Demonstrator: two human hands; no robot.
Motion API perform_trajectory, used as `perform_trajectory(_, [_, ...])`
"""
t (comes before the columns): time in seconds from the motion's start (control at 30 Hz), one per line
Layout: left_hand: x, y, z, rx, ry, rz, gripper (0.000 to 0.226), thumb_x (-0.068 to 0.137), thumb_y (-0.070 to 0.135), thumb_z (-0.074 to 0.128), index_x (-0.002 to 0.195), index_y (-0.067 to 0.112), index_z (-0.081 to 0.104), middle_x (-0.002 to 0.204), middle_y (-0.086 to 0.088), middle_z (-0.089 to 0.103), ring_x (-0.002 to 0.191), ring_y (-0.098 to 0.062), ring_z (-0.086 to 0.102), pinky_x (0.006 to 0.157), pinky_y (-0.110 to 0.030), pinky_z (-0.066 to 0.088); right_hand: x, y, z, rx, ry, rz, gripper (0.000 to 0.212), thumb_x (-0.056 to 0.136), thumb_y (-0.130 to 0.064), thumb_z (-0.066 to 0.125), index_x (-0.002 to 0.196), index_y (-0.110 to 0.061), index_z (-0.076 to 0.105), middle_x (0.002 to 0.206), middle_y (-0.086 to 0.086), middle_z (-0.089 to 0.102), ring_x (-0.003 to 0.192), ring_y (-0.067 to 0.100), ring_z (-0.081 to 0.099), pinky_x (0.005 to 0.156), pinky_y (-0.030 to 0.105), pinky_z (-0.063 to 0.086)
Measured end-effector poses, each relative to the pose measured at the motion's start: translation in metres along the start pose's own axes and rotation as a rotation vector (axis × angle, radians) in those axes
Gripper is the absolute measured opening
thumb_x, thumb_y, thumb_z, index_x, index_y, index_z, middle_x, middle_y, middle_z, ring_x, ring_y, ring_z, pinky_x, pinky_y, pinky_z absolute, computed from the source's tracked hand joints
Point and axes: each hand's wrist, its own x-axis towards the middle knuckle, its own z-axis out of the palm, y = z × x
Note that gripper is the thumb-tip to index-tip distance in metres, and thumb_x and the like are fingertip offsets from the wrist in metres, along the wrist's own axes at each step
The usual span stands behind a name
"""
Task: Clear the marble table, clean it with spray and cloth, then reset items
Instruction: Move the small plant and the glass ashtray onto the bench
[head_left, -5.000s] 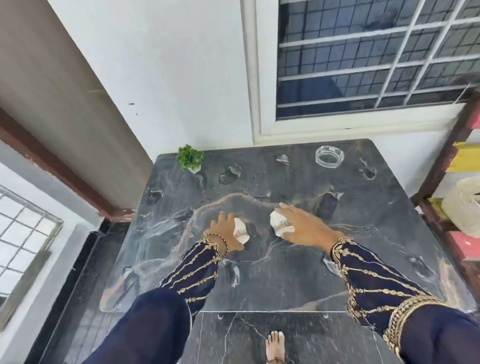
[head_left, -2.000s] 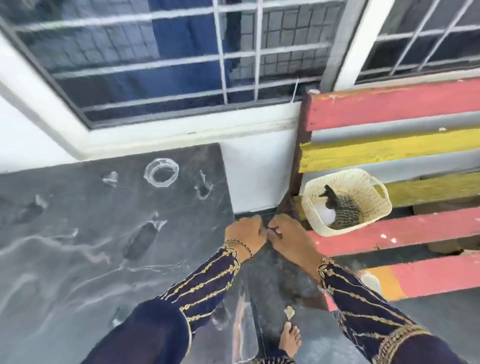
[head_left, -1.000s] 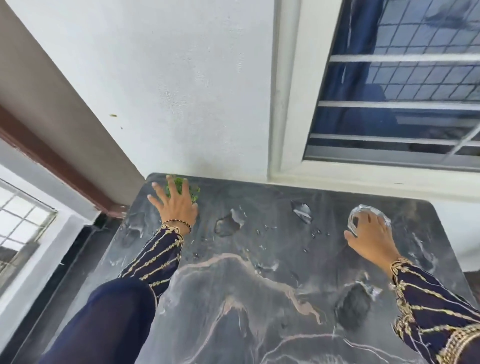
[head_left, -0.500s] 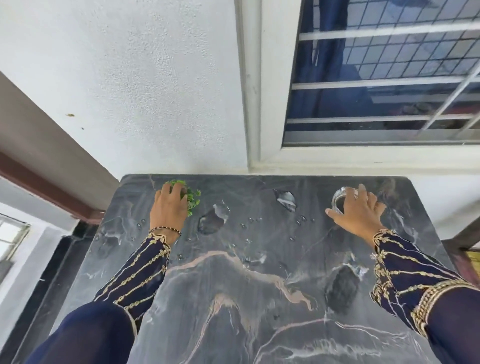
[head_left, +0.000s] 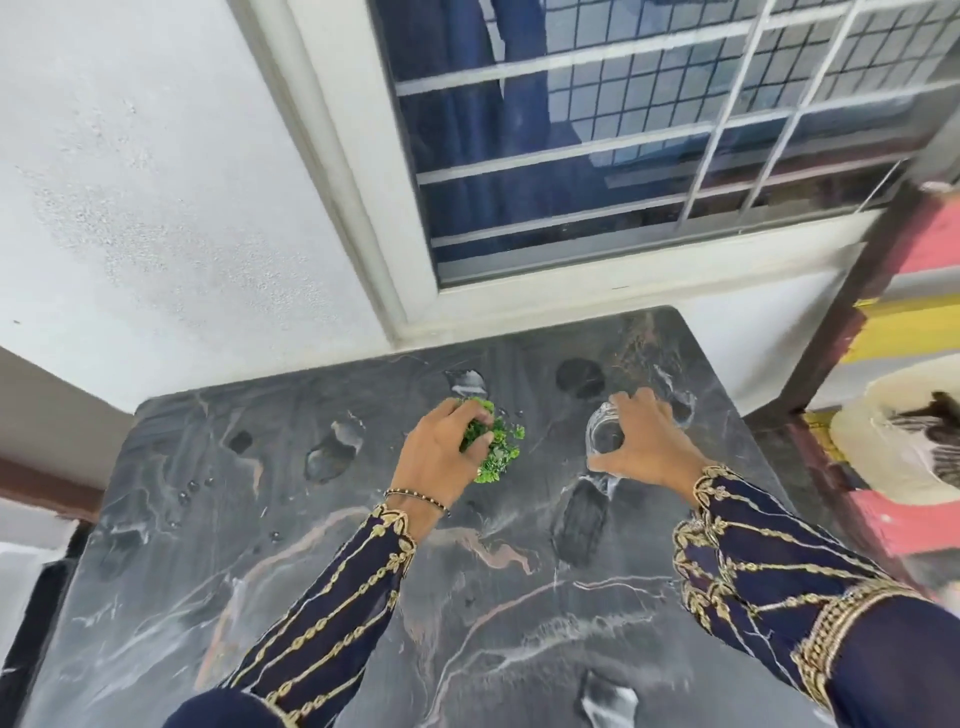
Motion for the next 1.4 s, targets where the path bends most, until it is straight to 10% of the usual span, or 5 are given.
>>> perform_trajectory(0.23, [0.030, 0.137, 0.070, -0.111, -0.173, 0.201, 0.015, 0.084, 0.024, 0.069, 0.099, 0.024, 0.069, 0.098, 0.009, 0.065, 0.082, -0.004, 0.054, 0.074, -0.009, 0.033, -0.077, 0.110, -0.028, 0.112, 0.098, 0.107, 0.099, 0.061, -0.063, 0.076, 0.141, -0.022, 0.034, 0.135, 0.007, 0.034, 0.131, 0.037, 0.034, 0.099, 0.050, 0.047])
perform_trajectory(0.4, [0.049, 0.248, 0.139, -0.125, -0.274, 0.294, 0.017, 0.084, 0.026, 0.069, 0.101, 0.024, 0.070, 0.106, 0.006, 0.068, 0.100, -0.010, 0.061, 0.094, -0.022, 0.043, -0.104, 0.213, -0.058, 0.161, 0.189, 0.190, 0.097, 0.062, -0.061, 0.072, 0.142, -0.021, 0.035, 0.137, 0.009, 0.035, 0.133, 0.038, 0.034, 0.102, 0.051, 0.044])
perform_trajectory(0.83, [0.084, 0.491, 0.420, -0.089, -0.631, 0.419, 0.021, 0.081, 0.026, 0.071, 0.101, 0.022, 0.065, 0.107, 0.005, 0.063, 0.101, -0.013, 0.059, 0.089, -0.025, 0.042, -0.141, 0.535, -0.080, 0.175, 0.209, 0.450, 0.104, 0.062, -0.067, 0.076, 0.147, -0.024, 0.032, 0.142, 0.003, 0.033, 0.128, 0.028, 0.039, 0.084, 0.040, 0.055])
perform_trajectory(1.4, [0.145, 0.579, 0.667, 0.033, -0.726, 0.511, 0.025, 0.080, 0.009, 0.071, 0.104, 0.016, 0.065, 0.116, -0.003, 0.063, 0.110, -0.022, 0.056, 0.095, -0.030, 0.041, -0.125, 0.763, 0.009, 0.228, 0.097, 0.796, 0.106, 0.063, -0.055, 0.084, 0.145, -0.015, 0.030, 0.141, 0.015, 0.032, 0.125, 0.038, 0.037, 0.090, 0.052, 0.055])
